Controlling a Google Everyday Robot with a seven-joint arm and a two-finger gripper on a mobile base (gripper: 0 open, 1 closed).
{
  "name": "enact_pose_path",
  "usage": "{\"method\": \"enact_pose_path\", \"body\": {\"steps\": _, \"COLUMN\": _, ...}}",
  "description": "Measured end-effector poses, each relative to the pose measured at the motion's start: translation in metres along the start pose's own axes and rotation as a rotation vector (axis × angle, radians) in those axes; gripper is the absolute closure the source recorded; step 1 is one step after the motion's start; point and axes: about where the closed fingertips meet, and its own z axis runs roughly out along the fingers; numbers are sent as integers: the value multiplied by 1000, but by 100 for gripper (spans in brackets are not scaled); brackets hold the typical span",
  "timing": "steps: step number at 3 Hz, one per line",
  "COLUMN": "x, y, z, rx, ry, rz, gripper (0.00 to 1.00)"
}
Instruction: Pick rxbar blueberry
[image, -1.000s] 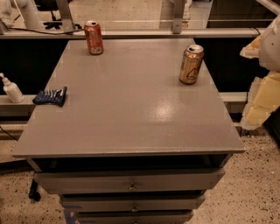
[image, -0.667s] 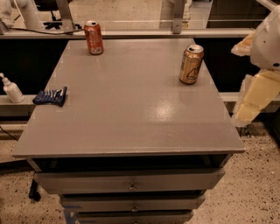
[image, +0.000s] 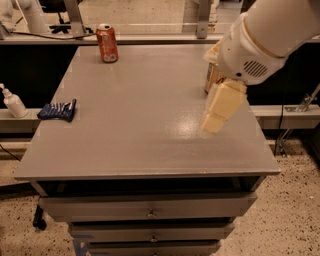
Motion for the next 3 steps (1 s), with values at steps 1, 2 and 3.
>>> {"method": "enact_pose_path", "body": {"steps": 1, "x": -63, "y": 2, "z": 35, "rx": 4, "ry": -138, "rz": -4, "gripper": 0}}
{"method": "enact_pose_path", "body": {"steps": 2, "x": -63, "y": 2, "z": 35, "rx": 4, "ry": -138, "rz": -4, "gripper": 0}}
{"method": "enact_pose_path", "body": {"steps": 3, "x": -68, "y": -2, "z": 36, "rx": 16, "ry": -184, "rz": 7, "gripper": 0}}
